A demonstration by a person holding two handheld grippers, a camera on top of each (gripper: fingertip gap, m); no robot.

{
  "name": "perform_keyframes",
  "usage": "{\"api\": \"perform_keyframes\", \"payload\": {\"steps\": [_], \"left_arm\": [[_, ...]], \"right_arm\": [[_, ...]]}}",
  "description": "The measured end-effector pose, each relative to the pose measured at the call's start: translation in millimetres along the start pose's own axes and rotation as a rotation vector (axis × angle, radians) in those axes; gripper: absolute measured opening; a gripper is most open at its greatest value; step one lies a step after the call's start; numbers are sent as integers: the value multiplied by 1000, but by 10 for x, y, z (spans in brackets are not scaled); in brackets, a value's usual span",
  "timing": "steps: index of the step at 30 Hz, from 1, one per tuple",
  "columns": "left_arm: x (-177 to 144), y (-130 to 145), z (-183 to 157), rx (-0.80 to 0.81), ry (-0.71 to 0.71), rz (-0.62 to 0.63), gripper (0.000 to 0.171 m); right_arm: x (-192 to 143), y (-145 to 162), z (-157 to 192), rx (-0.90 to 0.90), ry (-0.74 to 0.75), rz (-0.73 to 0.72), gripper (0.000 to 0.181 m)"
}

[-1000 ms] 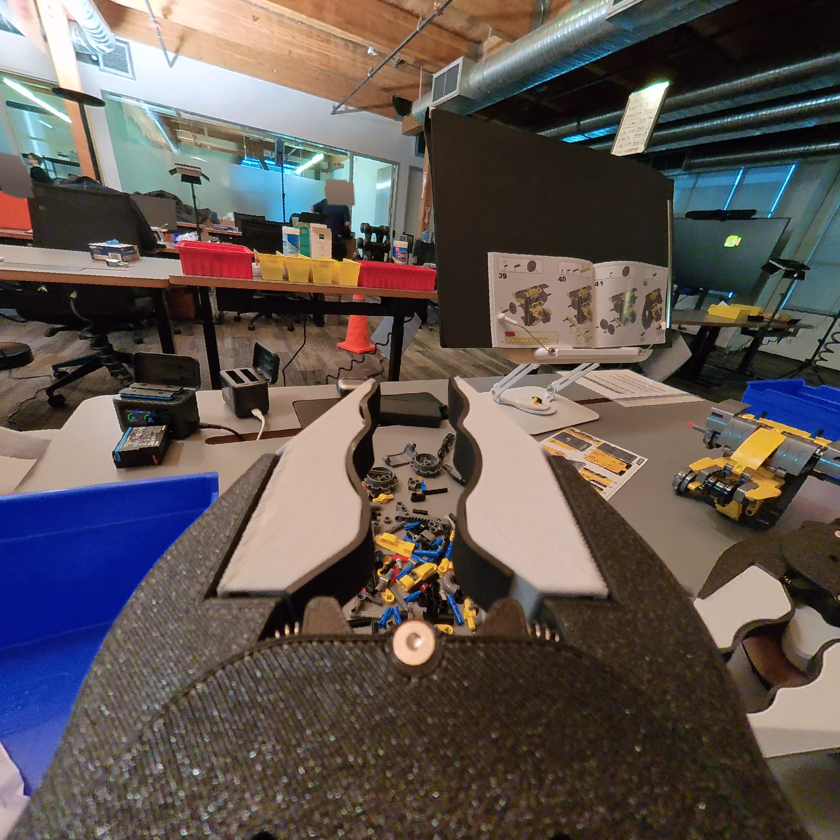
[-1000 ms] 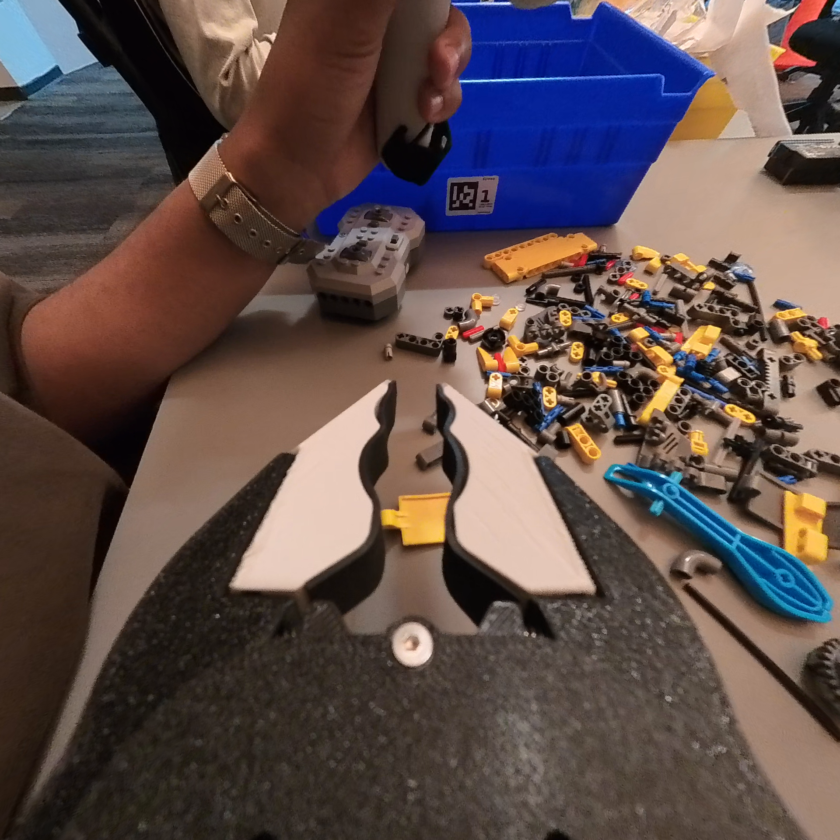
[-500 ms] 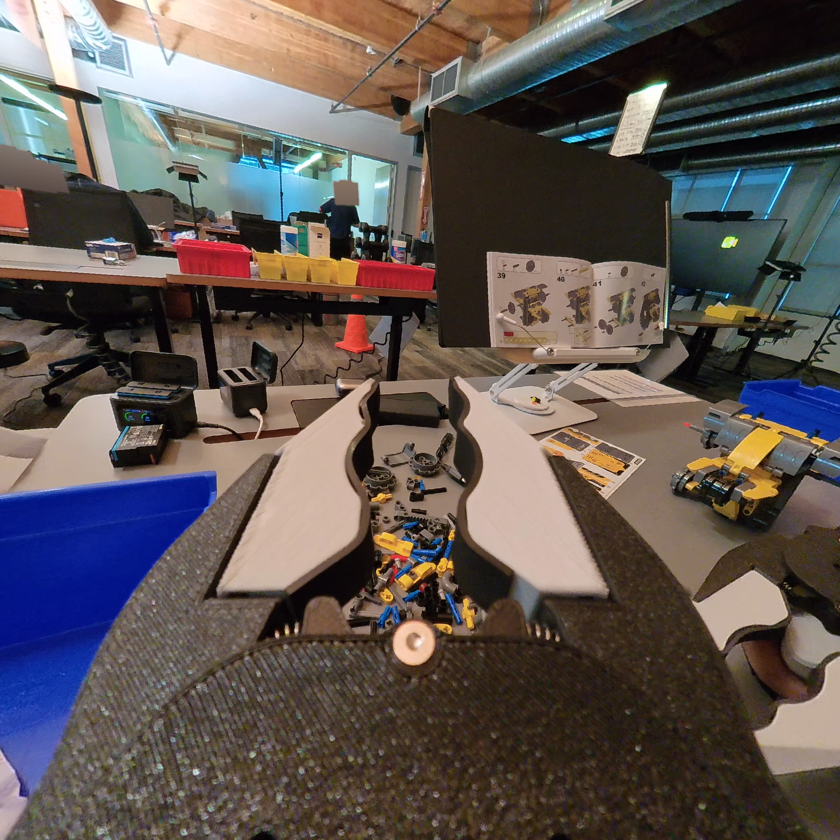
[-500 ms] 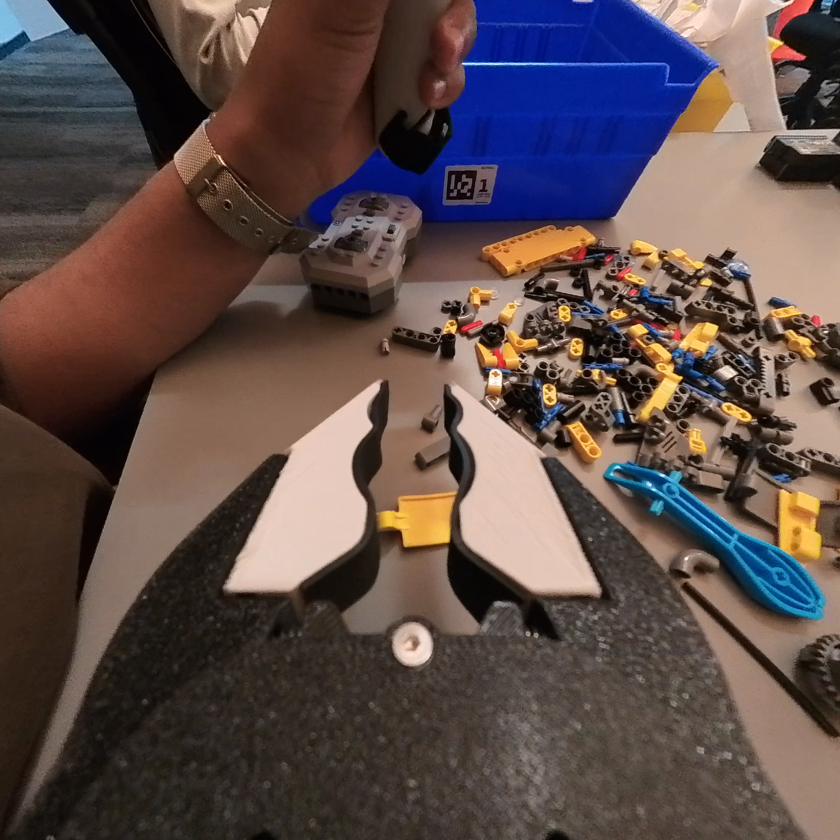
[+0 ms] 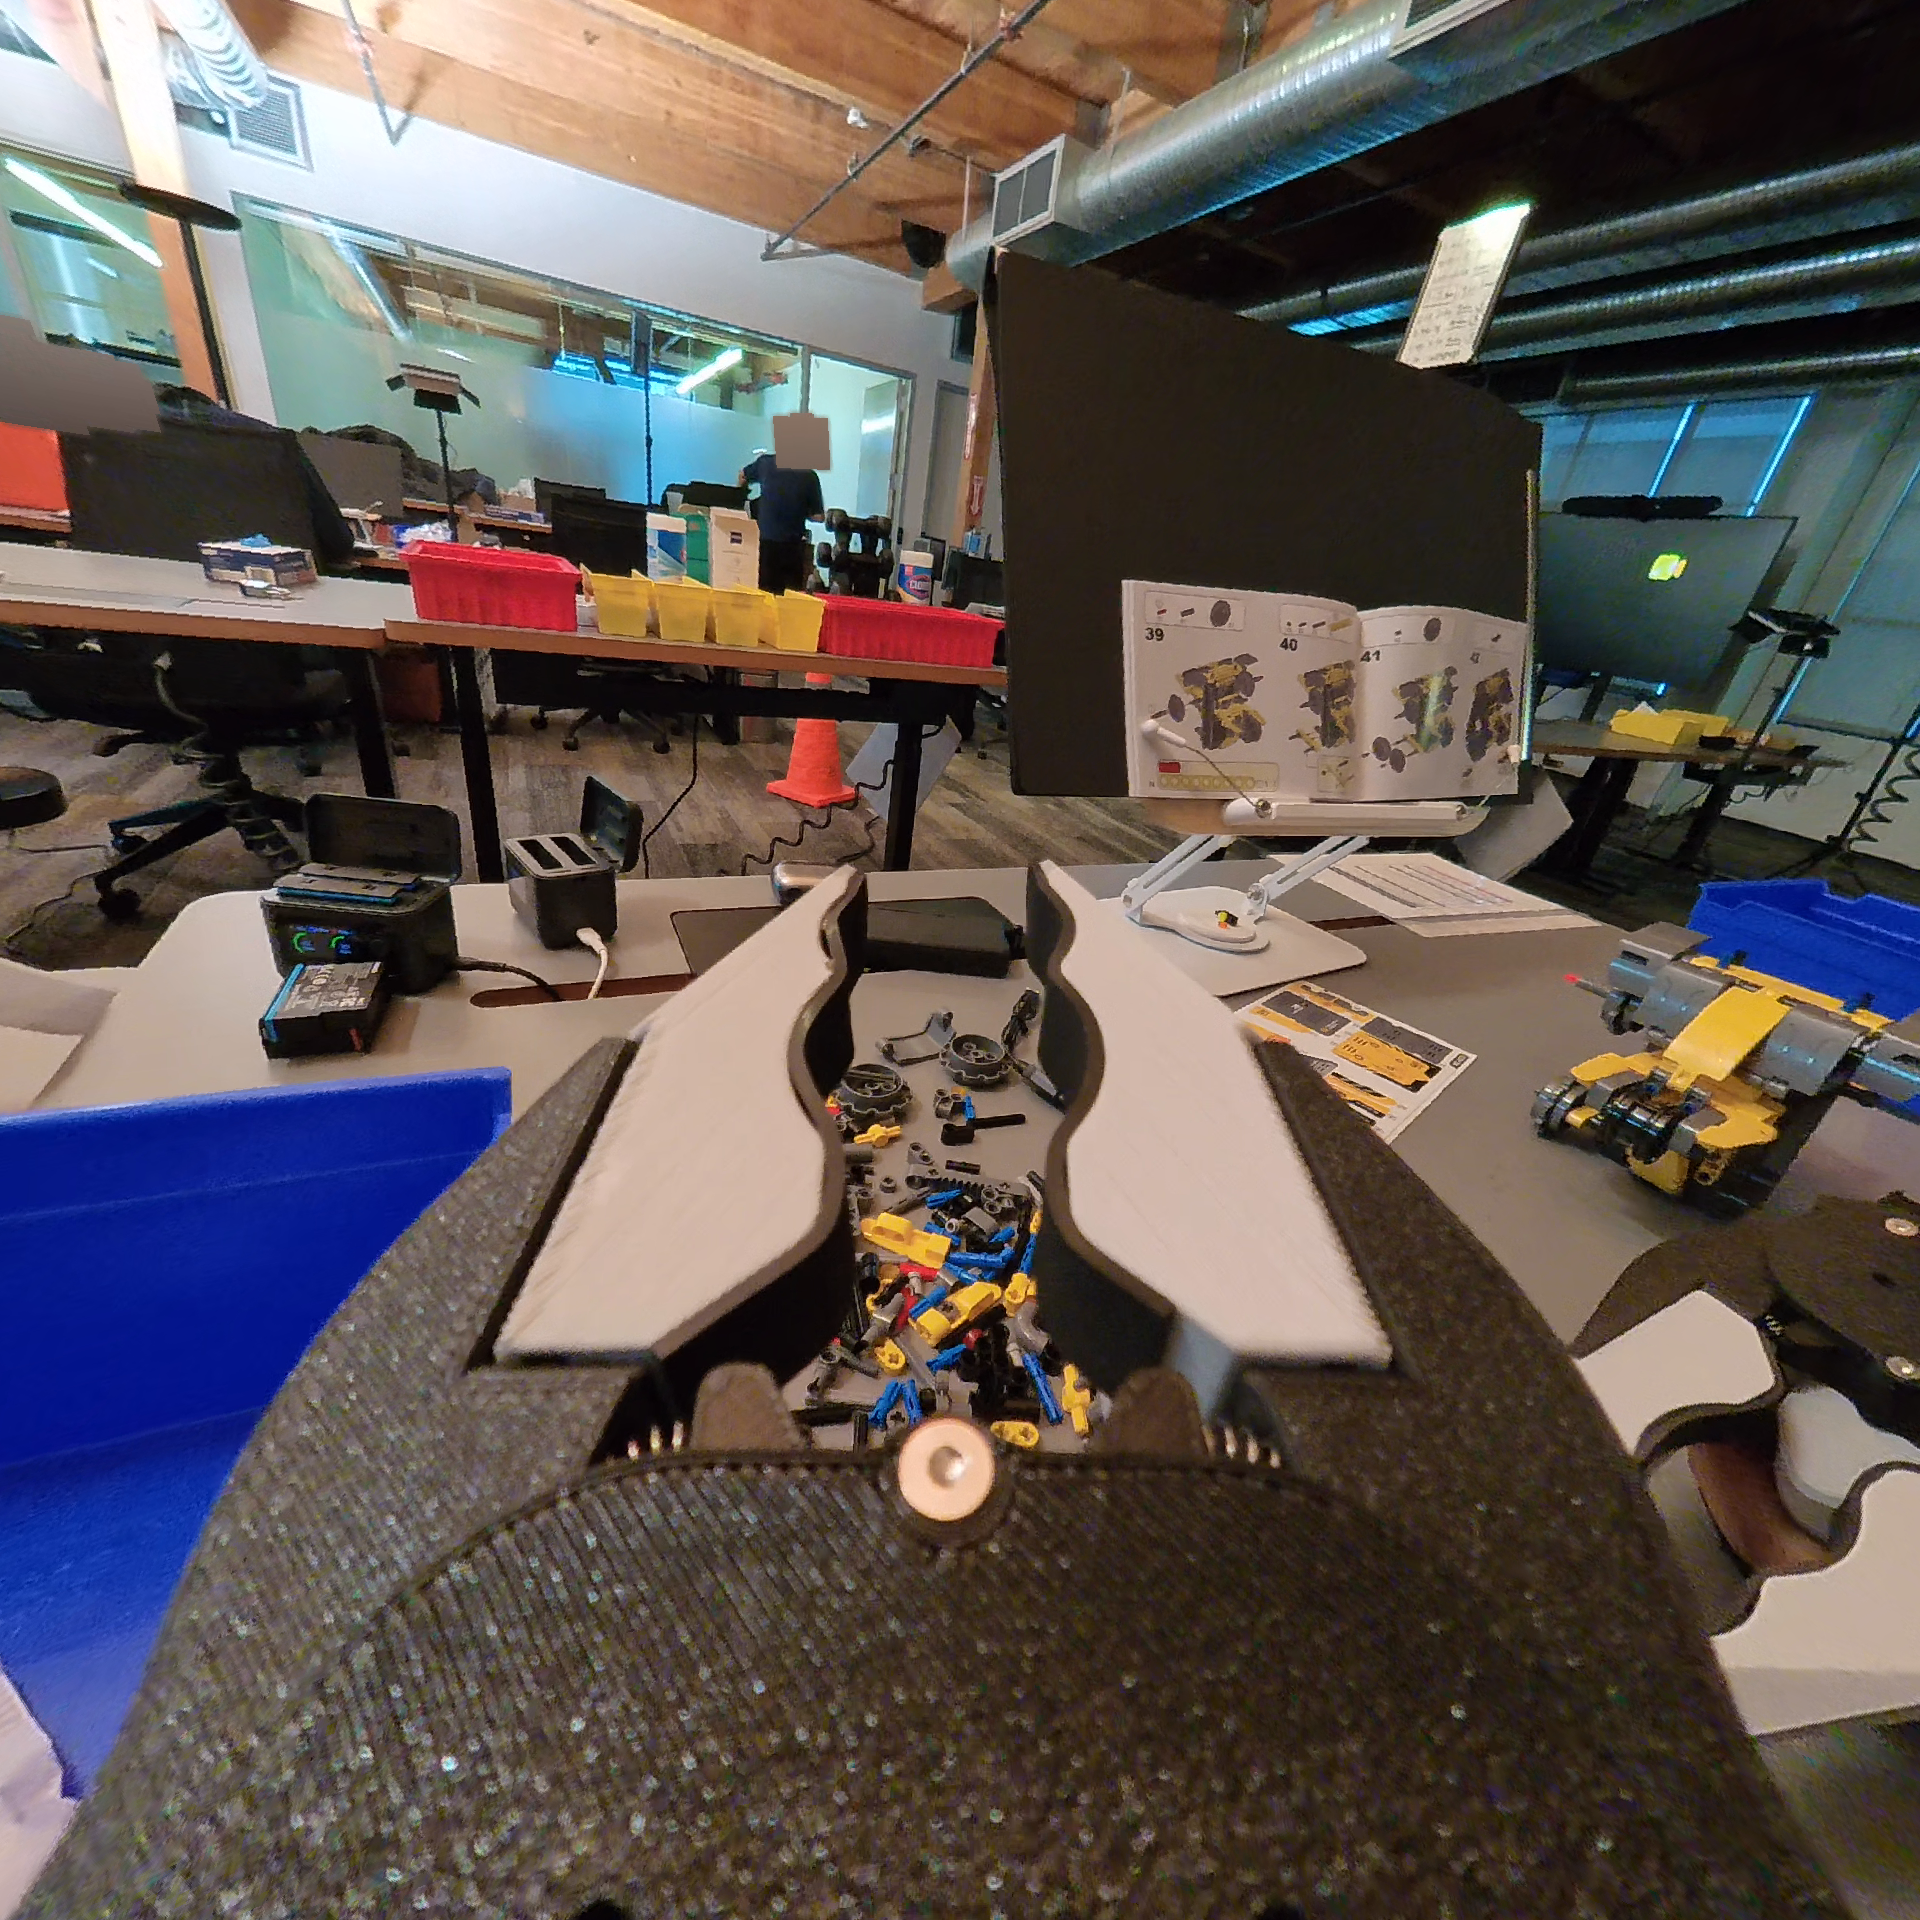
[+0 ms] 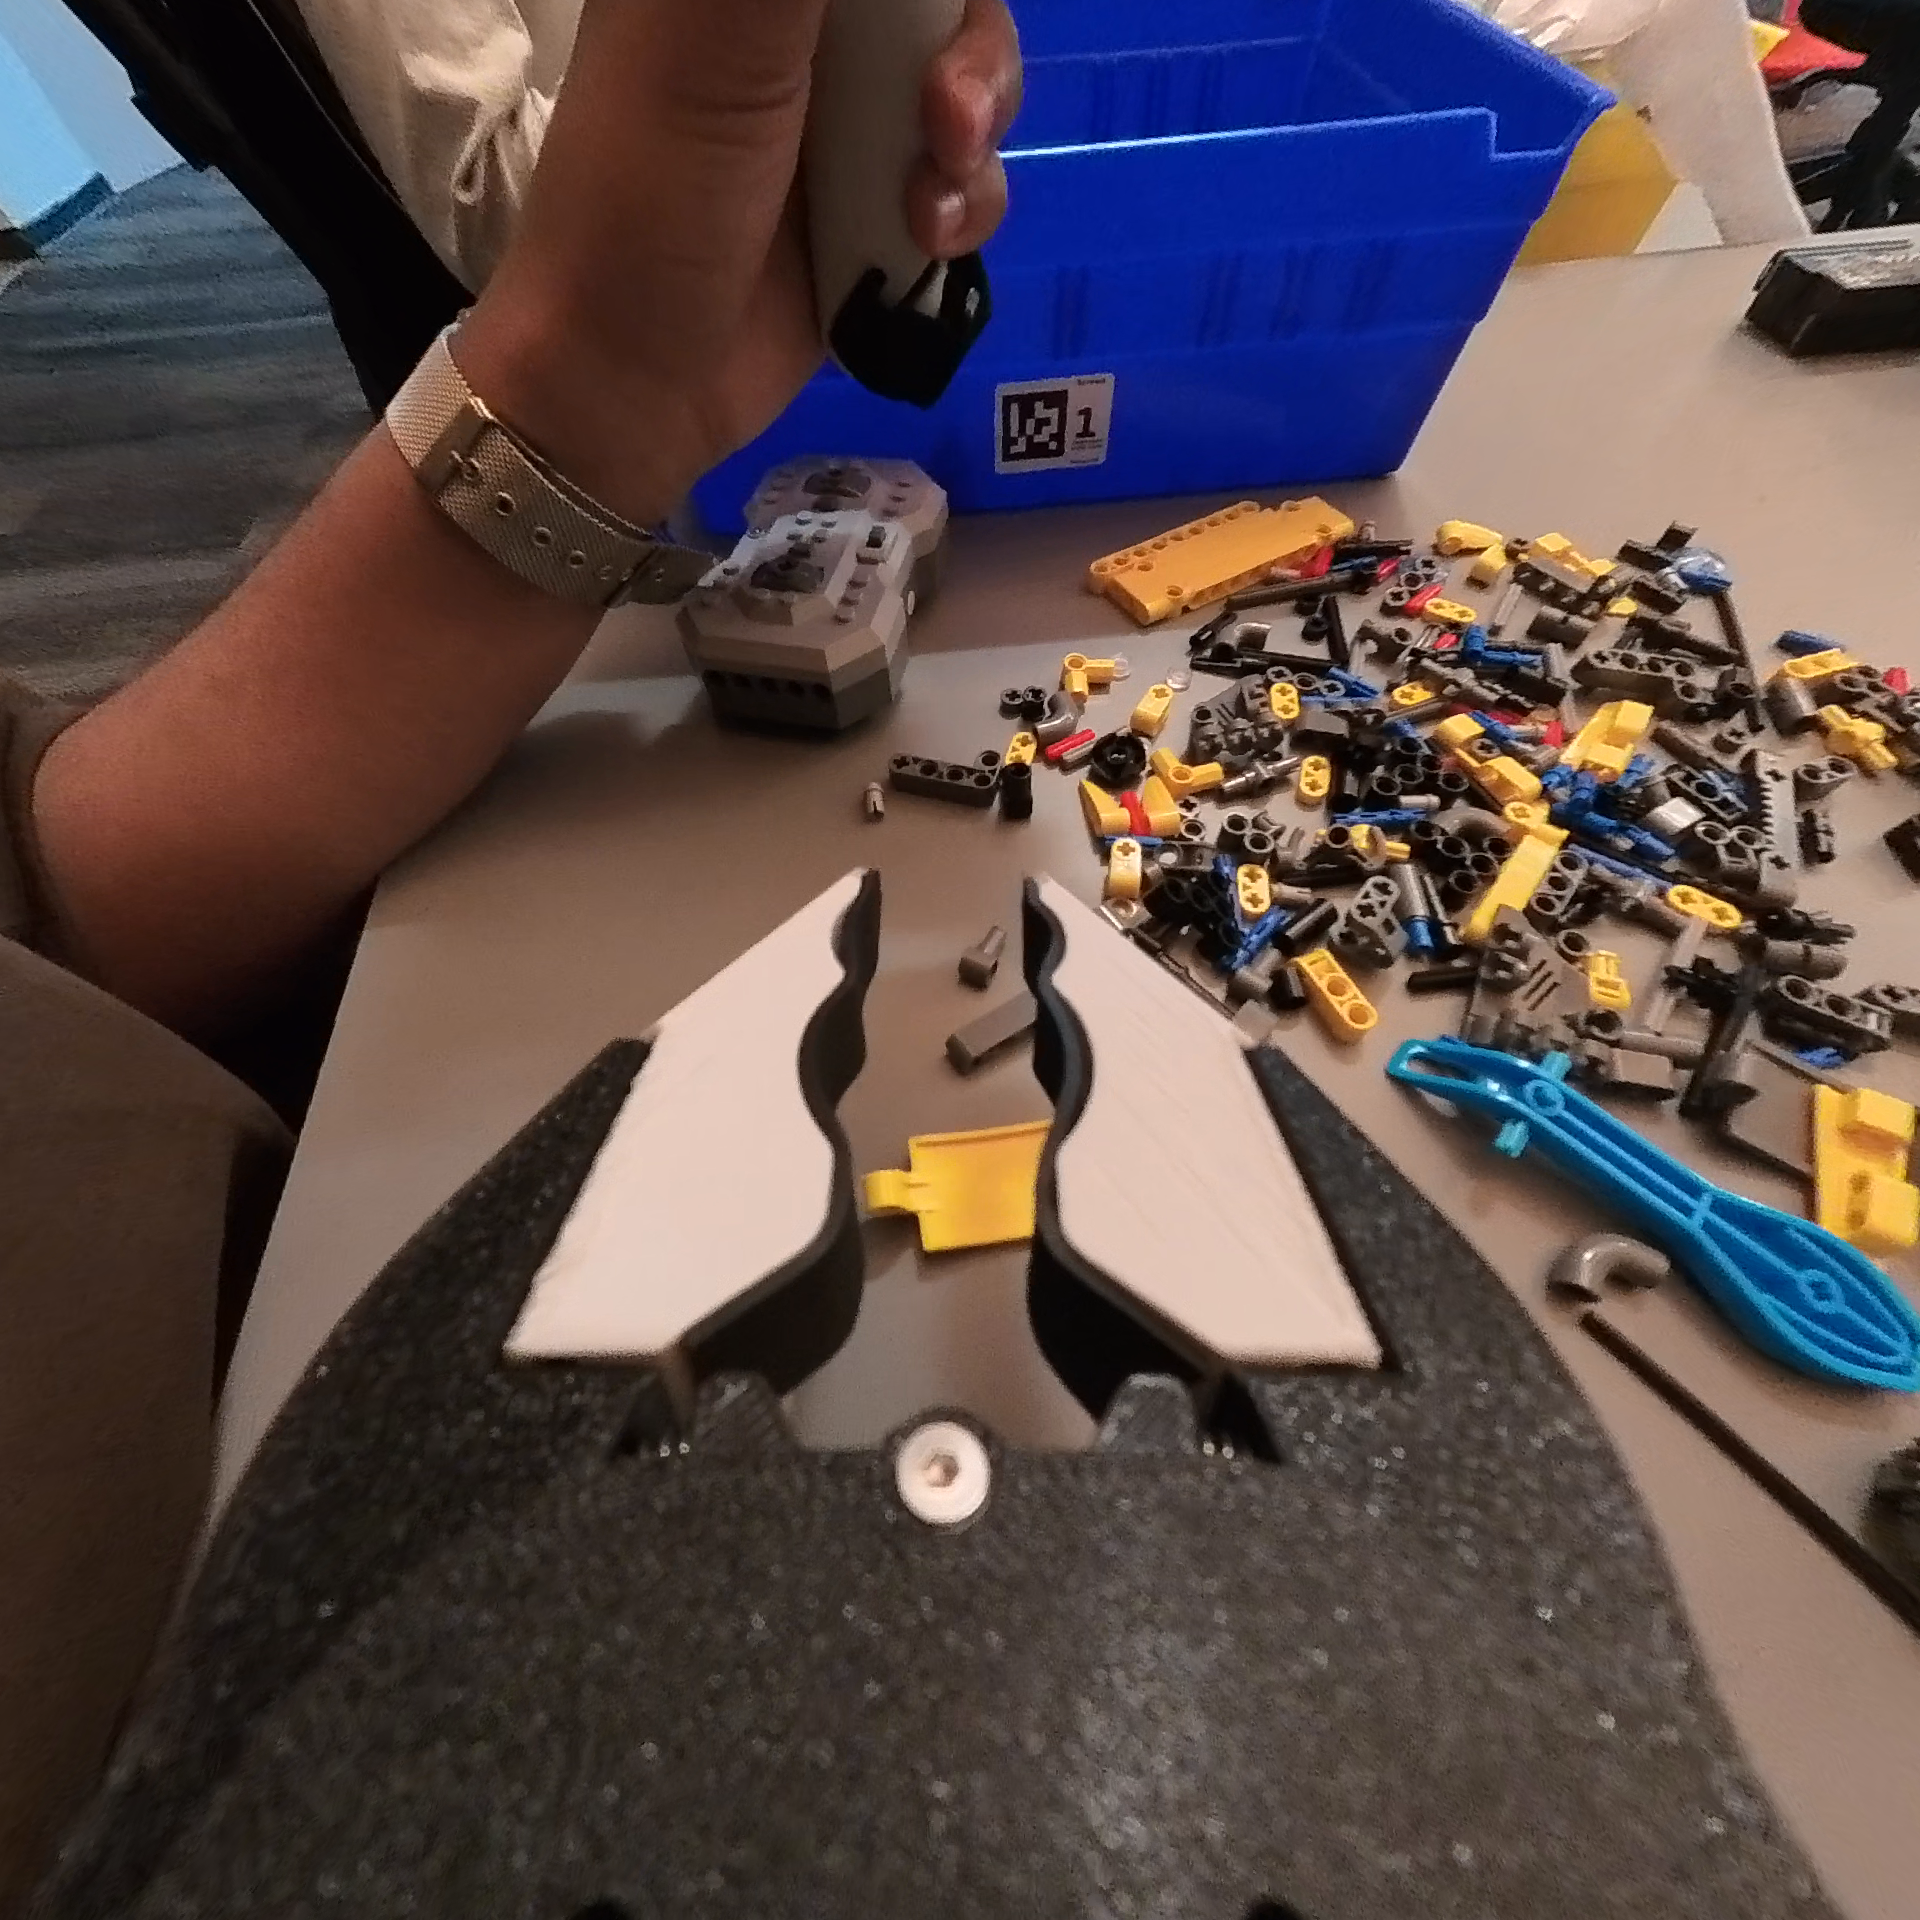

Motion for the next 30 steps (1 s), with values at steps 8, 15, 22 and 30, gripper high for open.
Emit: {"api": "perform_keyframes", "payload": {"steps": [8, 15, 22, 30], "left_arm": [[22, 23, 4, 4, -11, 29, 29], [-12, 111, 47, -25, -14, 52, 29], [-91, 62, 34, -21, -20, 2, 23], [-80, 70, 26, -52, 18, 22, 23]], "right_arm": [[14, -2, 26, -28, 14, 15, 27], [45, 25, 24, -31, -19, 51, 21], [23, 25, 10, -14, -45, 26, 10], [15, 25, 5, -13, -41, 21, 10]]}}
Point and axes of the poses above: each gripper's, where its closed fingertips meet, x out along the fingers, y out of its underside, z = x × y across the jaws, the point moved 10 cm from there along -x, back along the fingers, and after that the axes turned 12 degrees about -x, right-handed, at the moved point
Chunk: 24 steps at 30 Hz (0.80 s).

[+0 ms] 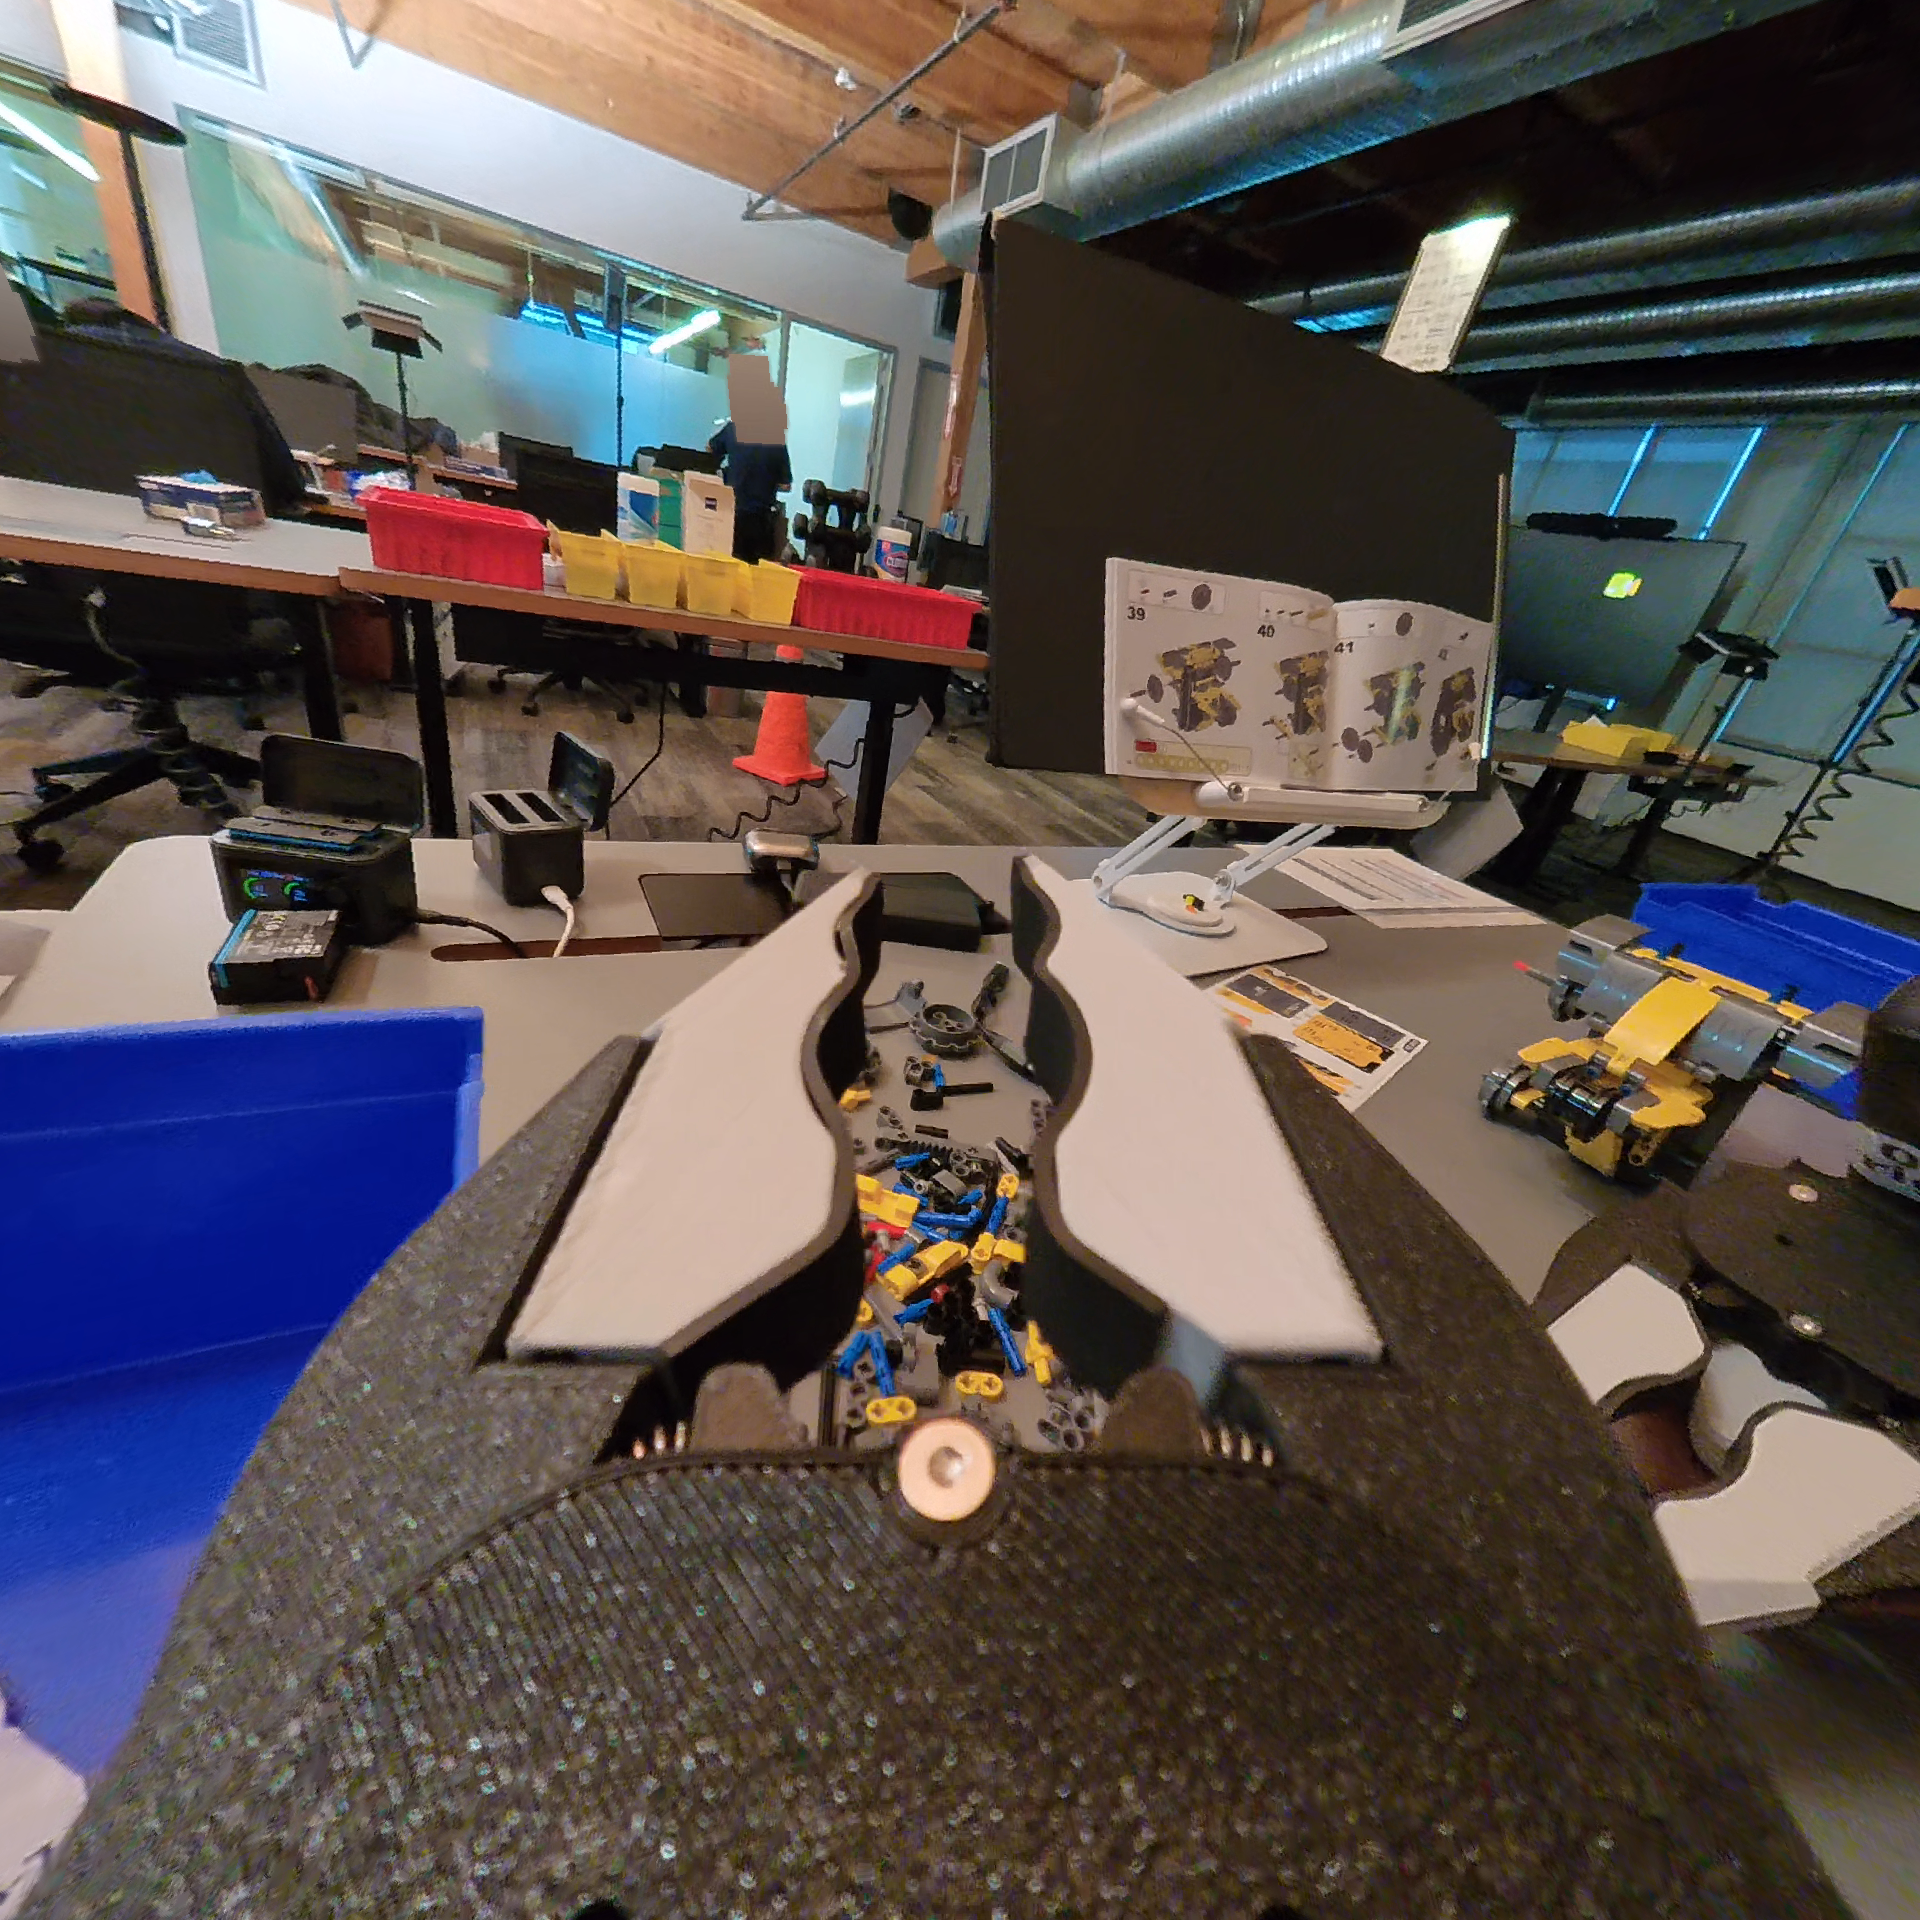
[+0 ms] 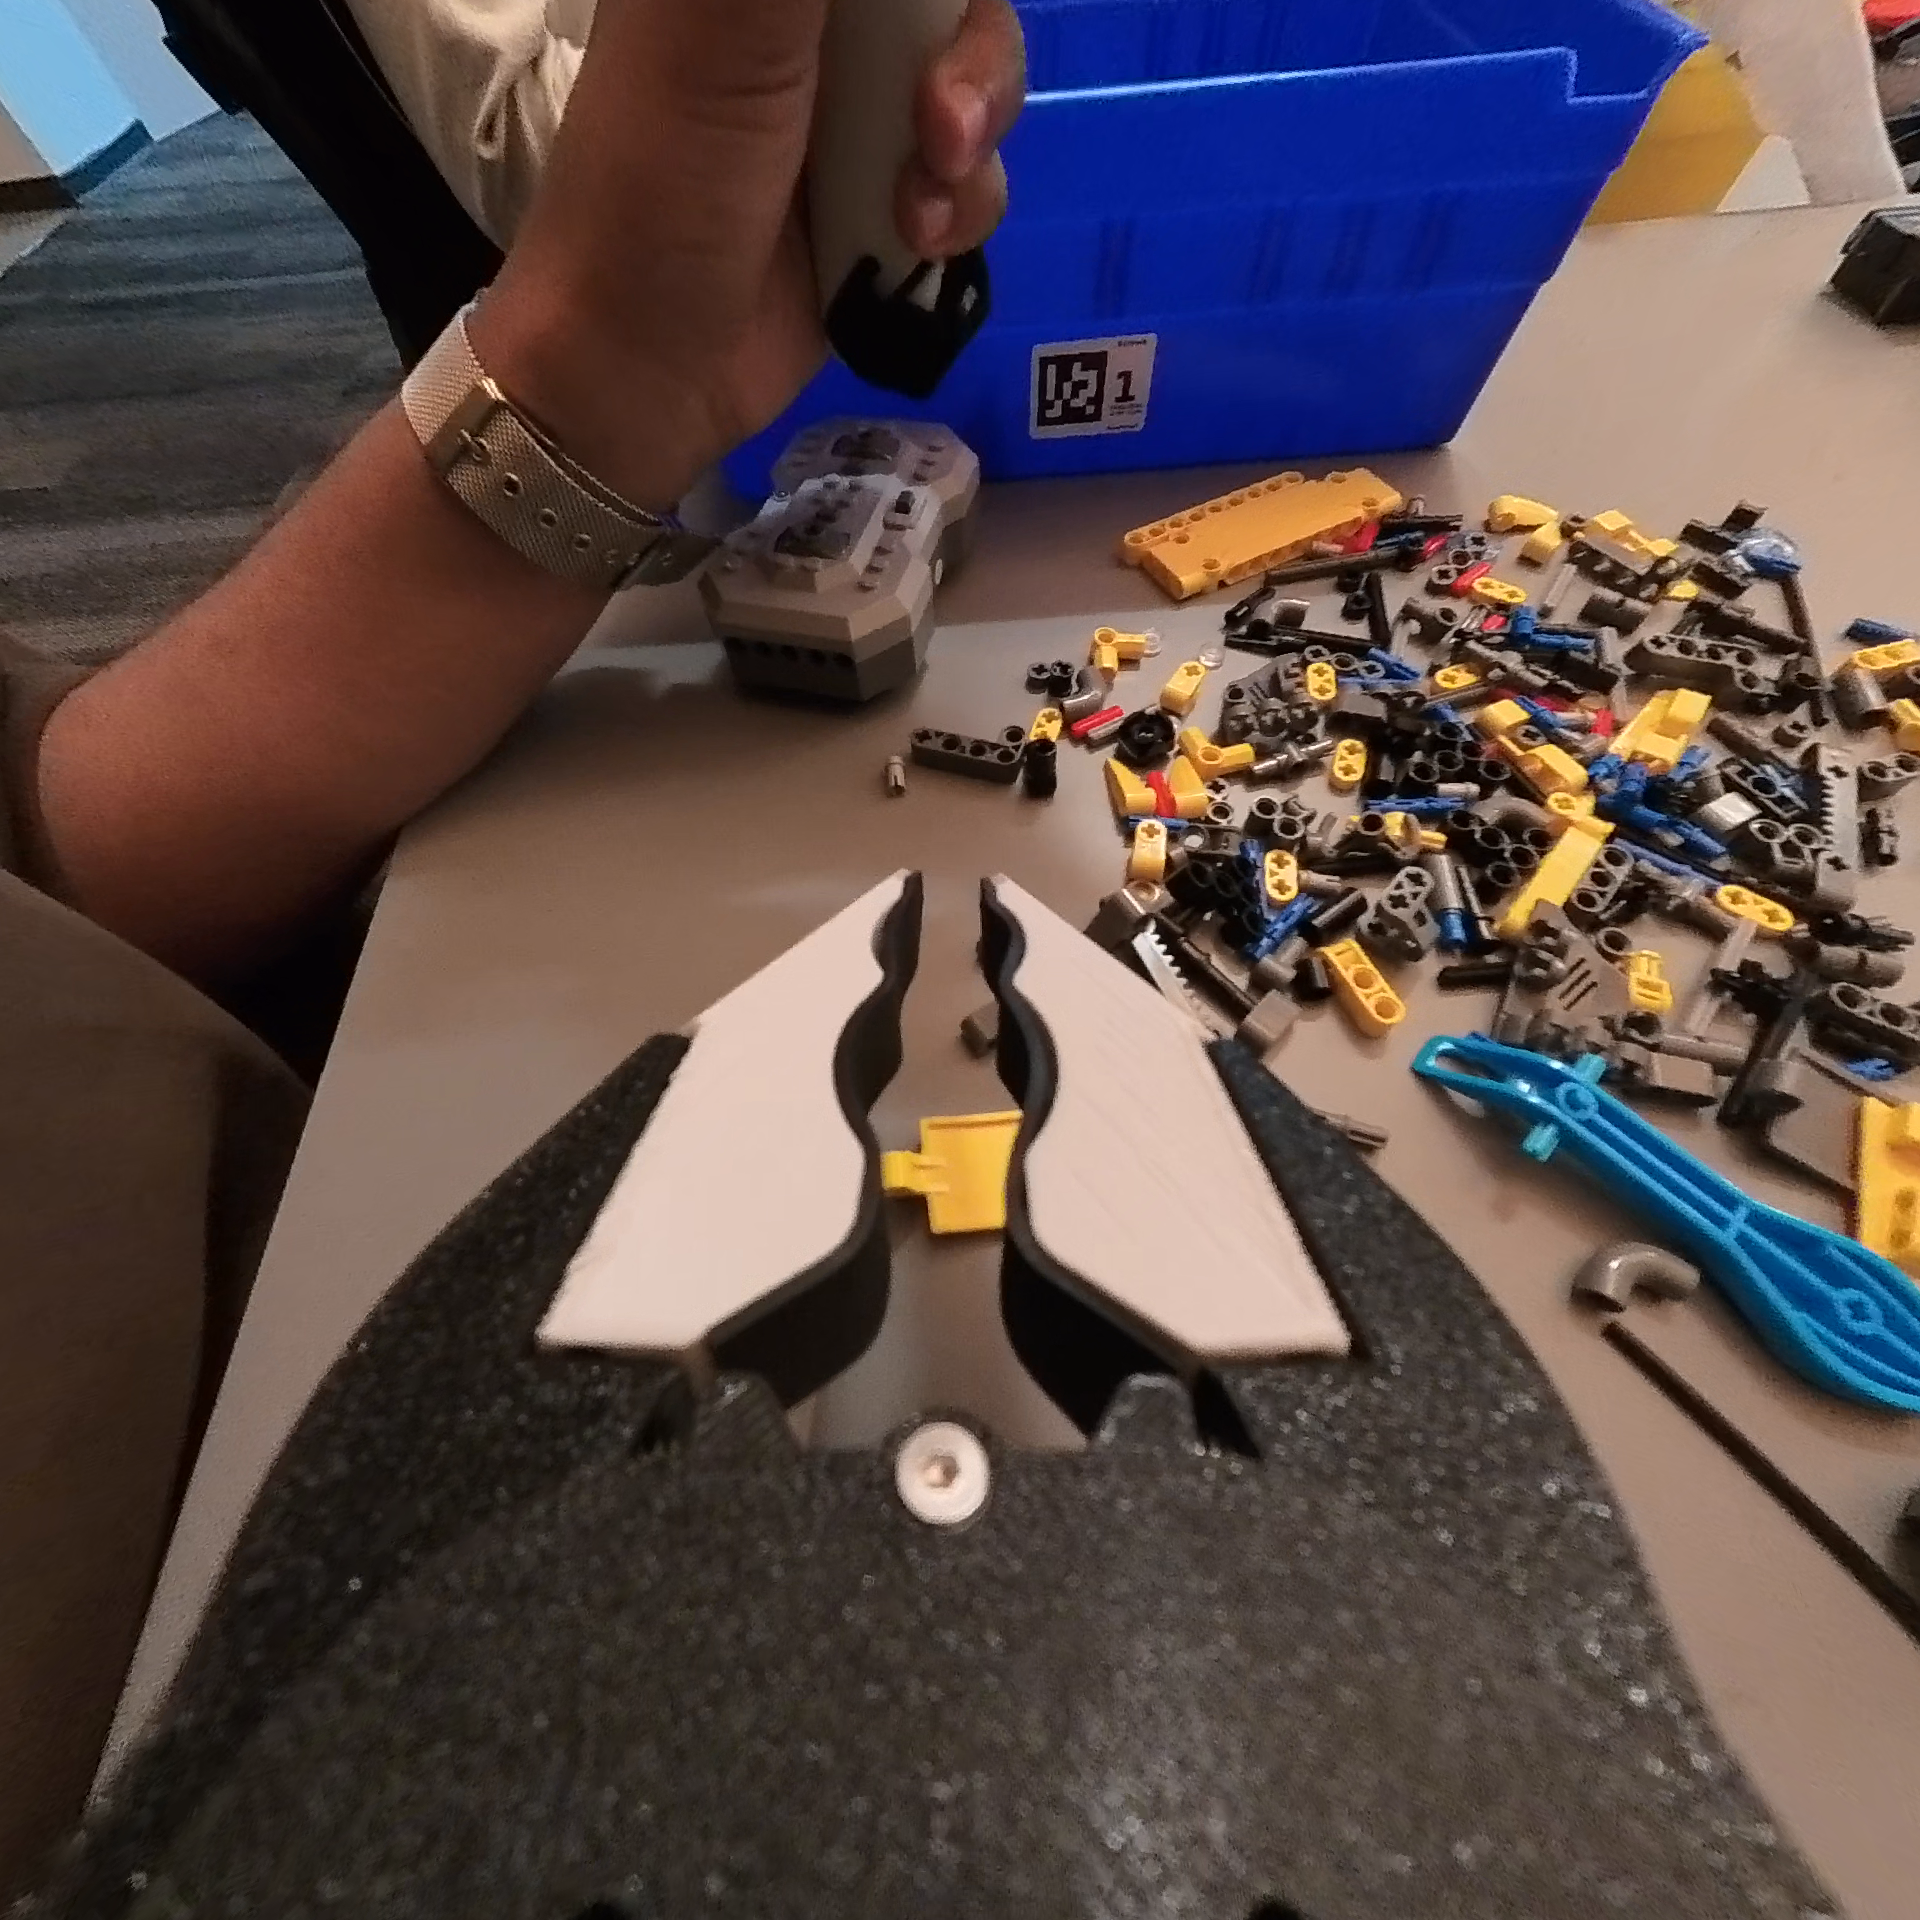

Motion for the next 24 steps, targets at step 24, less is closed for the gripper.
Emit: {"api": "perform_keyframes", "payload": {"steps": [24], "left_arm": [[193, -119, -107, -14, -55, 136, 31]], "right_arm": [[-266, 125, -360, 93, 152, -55, 18]]}}
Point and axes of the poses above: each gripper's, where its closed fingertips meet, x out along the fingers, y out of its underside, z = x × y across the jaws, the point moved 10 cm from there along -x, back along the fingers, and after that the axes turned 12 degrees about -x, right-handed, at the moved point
